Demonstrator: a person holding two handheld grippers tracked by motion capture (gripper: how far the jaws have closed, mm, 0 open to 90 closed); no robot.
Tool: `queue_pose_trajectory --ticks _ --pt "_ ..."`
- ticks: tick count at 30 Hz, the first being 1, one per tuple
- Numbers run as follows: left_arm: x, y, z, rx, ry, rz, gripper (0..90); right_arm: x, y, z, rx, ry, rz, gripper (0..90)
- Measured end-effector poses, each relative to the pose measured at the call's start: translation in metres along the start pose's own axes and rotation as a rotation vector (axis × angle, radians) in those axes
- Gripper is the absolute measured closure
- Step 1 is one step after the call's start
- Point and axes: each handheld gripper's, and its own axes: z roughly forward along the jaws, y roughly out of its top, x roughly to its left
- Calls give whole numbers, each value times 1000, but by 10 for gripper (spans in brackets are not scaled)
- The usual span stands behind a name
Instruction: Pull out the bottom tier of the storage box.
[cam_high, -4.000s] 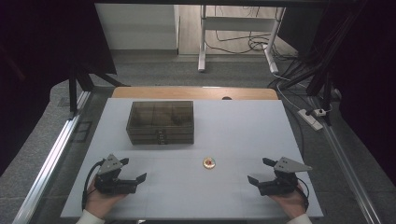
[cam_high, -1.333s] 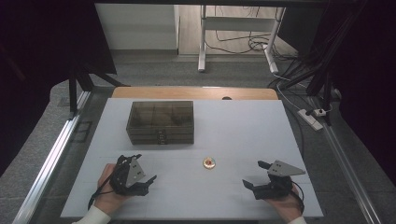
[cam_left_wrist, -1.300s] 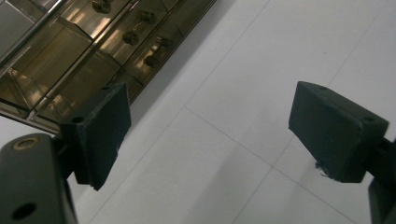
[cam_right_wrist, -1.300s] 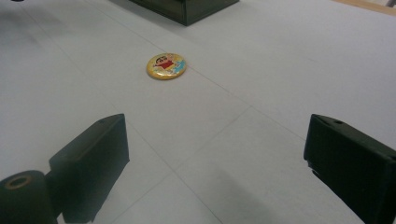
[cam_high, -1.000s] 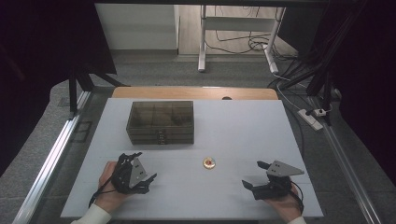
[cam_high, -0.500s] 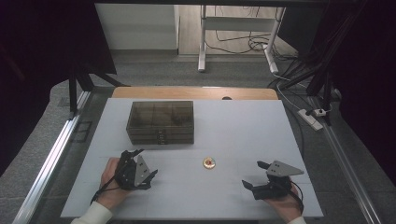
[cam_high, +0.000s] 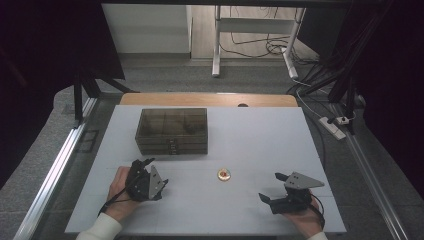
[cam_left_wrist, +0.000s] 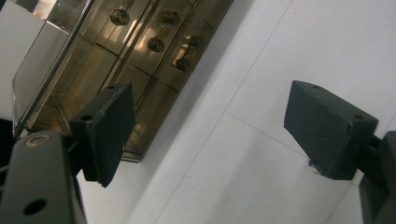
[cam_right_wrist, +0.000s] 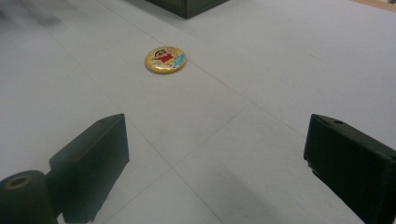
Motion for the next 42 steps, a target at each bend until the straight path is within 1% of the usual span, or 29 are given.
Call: queue_pose_trajectory --ticks 3,9,17,20,24,30,31,34,37,42 --pt "1 0 1 -1 1 1 178 0 0 0 -1 1 1 70" --pt "1 1 5 14 16 26 182 0 0 0 -1 -1 -2 70" --pt "1 2 8 23 30 42 189 0 0 0 0 0 -2 70" --pt "0 2 10 29 36 57 192 0 0 0 0 0 -4 70" --pt "0 2 12 34 41 59 195 0 0 1 0 -3 -3 70" --pt "0 2 15 41 48 77 201 0 0 1 3 -2 -5 70" --pt "0 2 15 48 49 87 202 0 0 1 3 -3 -5 70" --pt "0 2 17 47 51 86 206 0 0 1 5 -3 -6 71" --pt "0 3 18 59 58 101 209 0 0 2 5 -2 -6 71" --pt "0 4 20 57 61 108 218 0 0 1 8 -3 -7 71"
